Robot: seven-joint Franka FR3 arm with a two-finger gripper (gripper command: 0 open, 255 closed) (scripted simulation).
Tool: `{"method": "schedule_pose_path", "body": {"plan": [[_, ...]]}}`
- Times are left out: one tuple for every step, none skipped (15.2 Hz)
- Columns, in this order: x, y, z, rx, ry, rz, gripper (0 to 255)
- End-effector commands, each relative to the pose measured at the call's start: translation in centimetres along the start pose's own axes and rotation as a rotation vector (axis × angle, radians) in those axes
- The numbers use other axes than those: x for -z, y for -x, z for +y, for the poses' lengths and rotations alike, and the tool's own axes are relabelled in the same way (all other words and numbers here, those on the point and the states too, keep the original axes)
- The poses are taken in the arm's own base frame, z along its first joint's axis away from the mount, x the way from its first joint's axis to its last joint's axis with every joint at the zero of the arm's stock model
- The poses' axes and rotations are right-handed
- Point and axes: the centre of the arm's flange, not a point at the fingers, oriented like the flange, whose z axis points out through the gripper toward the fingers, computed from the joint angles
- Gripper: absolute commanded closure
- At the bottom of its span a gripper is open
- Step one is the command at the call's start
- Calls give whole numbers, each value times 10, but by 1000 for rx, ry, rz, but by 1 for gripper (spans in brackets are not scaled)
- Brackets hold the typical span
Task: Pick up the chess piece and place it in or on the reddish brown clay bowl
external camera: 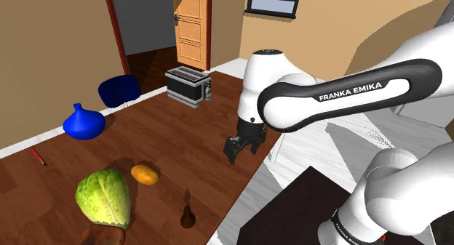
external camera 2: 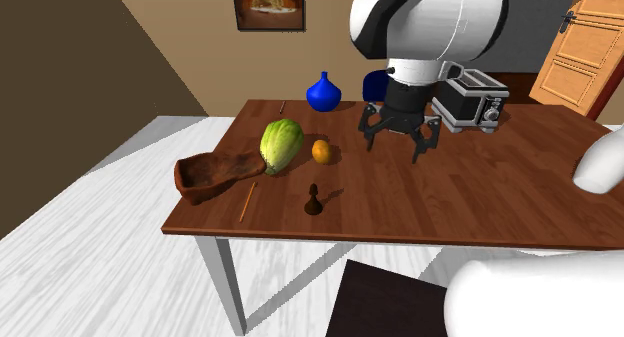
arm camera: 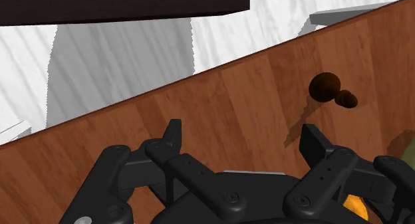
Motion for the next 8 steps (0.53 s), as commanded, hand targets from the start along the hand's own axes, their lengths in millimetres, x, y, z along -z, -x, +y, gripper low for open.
{"method": "schedule_pose_path", "body": {"plan": [[-16,-1,-18,9,-4,7,0],[-25,-2,-27,14,-6,10,0],[-34,-4,-37,19,-7,13,0],[-43,-5,-46,24,-8,15,0],[-52,-6,-55,29,-10,18,0],[-61,-7,-65,34,-11,21,0],[-70,-8,-74,38,-12,23,0],[-79,-9,-83,43,-14,26,0]]}}
